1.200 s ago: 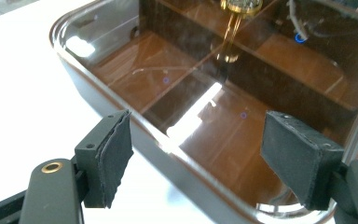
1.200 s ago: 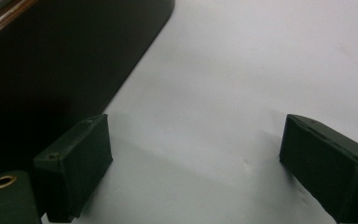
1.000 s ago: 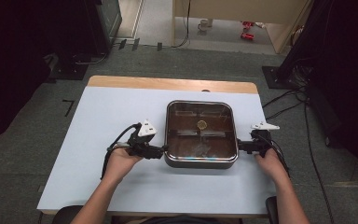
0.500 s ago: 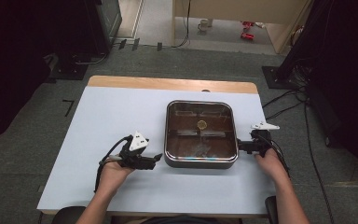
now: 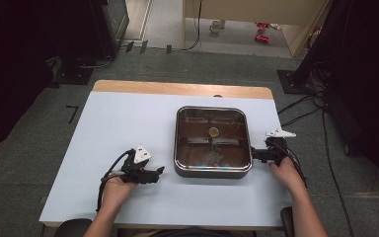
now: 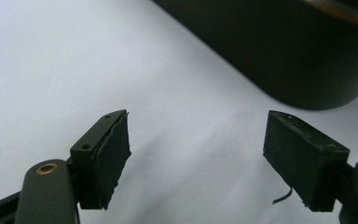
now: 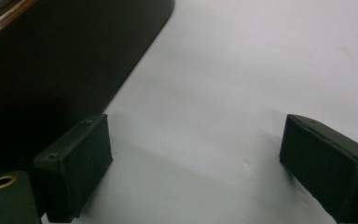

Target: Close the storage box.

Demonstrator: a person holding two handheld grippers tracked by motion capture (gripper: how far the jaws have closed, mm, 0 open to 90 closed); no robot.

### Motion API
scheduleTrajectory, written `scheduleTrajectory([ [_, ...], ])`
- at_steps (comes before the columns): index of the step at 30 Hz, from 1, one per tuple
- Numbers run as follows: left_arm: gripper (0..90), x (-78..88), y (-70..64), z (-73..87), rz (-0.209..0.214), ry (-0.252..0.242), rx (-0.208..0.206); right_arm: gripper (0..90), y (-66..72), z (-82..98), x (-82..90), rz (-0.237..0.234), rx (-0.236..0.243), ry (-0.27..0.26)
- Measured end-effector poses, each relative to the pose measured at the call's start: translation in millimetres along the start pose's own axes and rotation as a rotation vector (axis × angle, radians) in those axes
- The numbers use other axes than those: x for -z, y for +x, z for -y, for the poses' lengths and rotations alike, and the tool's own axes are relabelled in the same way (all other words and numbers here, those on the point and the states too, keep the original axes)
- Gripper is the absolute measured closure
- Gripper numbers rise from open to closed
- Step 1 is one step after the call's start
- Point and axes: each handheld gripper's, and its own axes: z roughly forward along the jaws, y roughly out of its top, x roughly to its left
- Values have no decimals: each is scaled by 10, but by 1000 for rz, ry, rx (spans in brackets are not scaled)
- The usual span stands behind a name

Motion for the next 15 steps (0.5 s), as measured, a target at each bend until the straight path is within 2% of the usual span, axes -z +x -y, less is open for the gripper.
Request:
scheduleTrajectory([
  [1,227,-26,14,9,-8,29,7,85,0,0,0,0,0,0],
  [4,221,-61,13,27,-14,51,10,85,0,0,0,0,0,0],
  [9,214,-60,19,77,-6,14,14,85,0,0,0,0,0,0],
  [11,162,-72,1,103,1,-2,2,85,0,0,0,0,0,0],
  [15,155,-73,2,108,1,-7,4,85,0,0,0,0,0,0],
])
